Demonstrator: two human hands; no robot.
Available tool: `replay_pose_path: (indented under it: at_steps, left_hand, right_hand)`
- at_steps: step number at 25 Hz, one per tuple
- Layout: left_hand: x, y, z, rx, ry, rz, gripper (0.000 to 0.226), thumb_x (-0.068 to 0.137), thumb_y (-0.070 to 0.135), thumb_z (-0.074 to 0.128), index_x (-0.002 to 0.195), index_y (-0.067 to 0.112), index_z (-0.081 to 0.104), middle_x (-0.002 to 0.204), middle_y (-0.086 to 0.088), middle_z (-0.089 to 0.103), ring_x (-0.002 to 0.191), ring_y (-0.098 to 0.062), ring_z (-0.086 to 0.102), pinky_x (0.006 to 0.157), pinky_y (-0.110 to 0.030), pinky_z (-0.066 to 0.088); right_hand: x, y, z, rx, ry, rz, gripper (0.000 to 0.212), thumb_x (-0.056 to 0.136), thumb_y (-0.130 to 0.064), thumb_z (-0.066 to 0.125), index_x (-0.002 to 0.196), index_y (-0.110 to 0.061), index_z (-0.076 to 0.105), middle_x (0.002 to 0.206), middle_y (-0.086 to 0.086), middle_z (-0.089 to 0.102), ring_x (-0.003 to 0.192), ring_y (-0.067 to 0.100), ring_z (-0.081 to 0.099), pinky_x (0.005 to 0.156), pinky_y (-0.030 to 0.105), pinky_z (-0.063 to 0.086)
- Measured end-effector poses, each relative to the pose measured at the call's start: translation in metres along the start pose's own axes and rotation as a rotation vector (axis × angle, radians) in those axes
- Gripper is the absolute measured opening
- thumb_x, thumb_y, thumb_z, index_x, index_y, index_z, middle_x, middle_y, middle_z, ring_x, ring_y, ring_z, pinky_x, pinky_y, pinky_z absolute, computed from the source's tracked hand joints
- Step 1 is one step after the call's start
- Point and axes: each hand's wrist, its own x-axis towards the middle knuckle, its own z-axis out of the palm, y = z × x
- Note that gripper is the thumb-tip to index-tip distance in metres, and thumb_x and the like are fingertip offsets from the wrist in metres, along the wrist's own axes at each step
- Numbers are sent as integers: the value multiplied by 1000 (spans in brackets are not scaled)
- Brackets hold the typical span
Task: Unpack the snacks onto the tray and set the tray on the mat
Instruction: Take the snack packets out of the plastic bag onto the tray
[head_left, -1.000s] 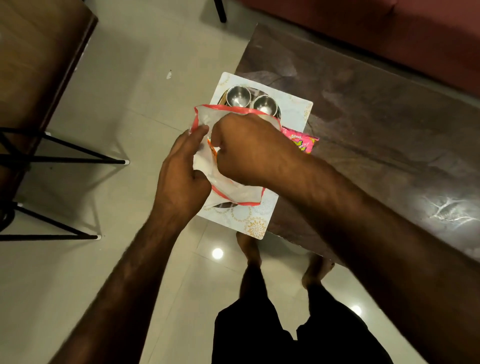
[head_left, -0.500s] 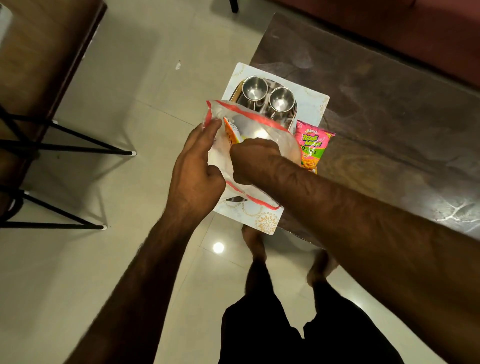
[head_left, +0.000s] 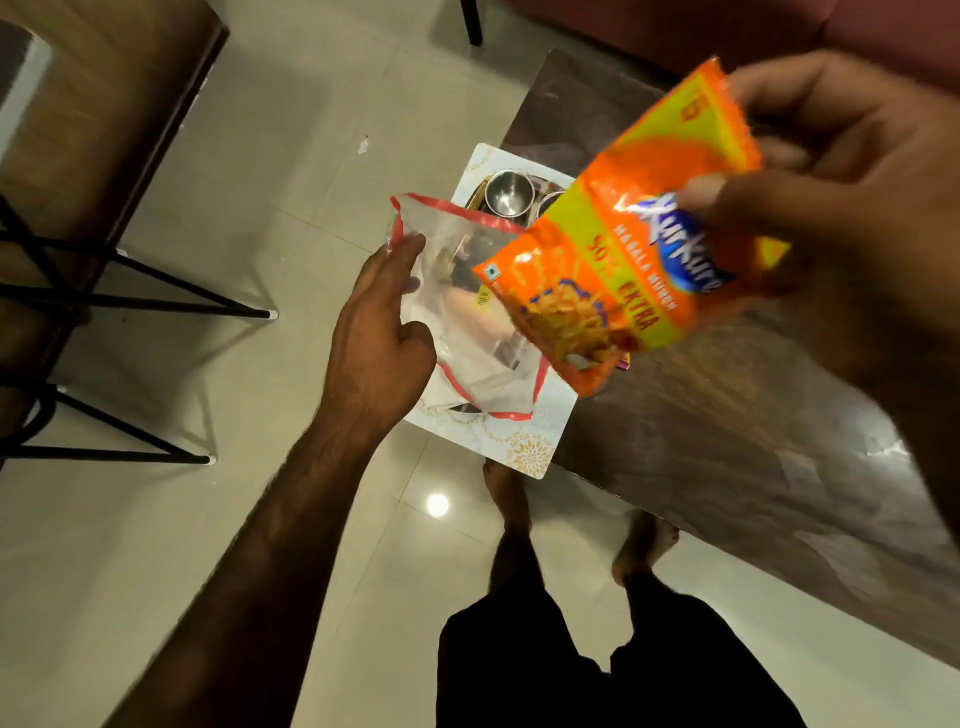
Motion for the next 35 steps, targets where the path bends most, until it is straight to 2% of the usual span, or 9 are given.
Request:
replay_pose_path:
  at_steps: [4,8,13,17,20,23,27,32,35]
  left_hand:
    - [1,-2,0,-13,30,5,80,78,-12,48,148,26,43,139,20,42,117,-3,54,84,-10,42]
    - [-2,-3,-2,-38,54,-32,80,80,-13,49,148,29,44,149,7,45,116,-2,55,86,-39,60]
    - [-10,-6,-2,-80,47,-43,80,80,-15,46,147,30,45,145,15,46,111,10,58,85,-43,62]
    - [-14,-11,-4,-41,54,-11,78,82,-12,48,147,31,45,144,20,46,105,1,67,69,-21,61]
    - [-15,-16,-6,-52,45,4,76,84,-10,48,148,31,44,151,11,46,104,-1,68,63,-14,59]
    - [-12,-15,-5,-64,38,6,74,83,-7,48,148,29,44,151,10,46,101,0,69,69,-23,62]
    - [-9,-9,-4,-121,49,-19,73,81,-5,49,148,25,44,151,8,45,101,-6,70,83,-42,63]
    - [-10,8,3,-198,29,-17,73,82,-9,48,148,20,43,149,5,45,106,-16,68,62,-26,63]
    - [-15,20,7,-278,23,-27,72,81,-13,47,145,19,46,147,4,49,102,-16,71,67,-34,64]
  right_hand:
    - [-2,32,-69,-99,50,159,28,72,-42,84,99,-36,78,89,-14,82,76,3,77,57,20,60]
    - [-7,136,-83,-316,-21,485,17,83,-14,82,94,-27,79,86,0,82,63,2,74,56,19,60]
    - [-11,242,-37,-333,-158,729,31,89,-4,76,119,0,71,116,24,75,97,32,73,91,45,60]
    - [5,277,-9,-371,-240,648,30,87,-7,79,116,-6,74,115,18,76,88,22,73,74,29,62]
    - [15,286,3,-433,-343,611,34,87,-7,79,121,-3,73,115,17,76,99,29,75,91,45,62]
    - [19,281,9,-571,-354,510,45,88,-10,77,132,-5,67,130,16,71,118,32,68,104,49,53]
    - [-1,254,-3,-708,-59,274,64,81,-3,67,143,-16,58,145,11,62,132,32,58,110,44,46]
    - [-24,213,12,-517,-270,281,121,68,-27,94,163,-20,20,169,4,28,153,24,33,122,47,35]
    - [-14,181,50,-391,-269,96,137,59,-35,99,164,-19,12,170,1,24,155,16,27,126,39,29]
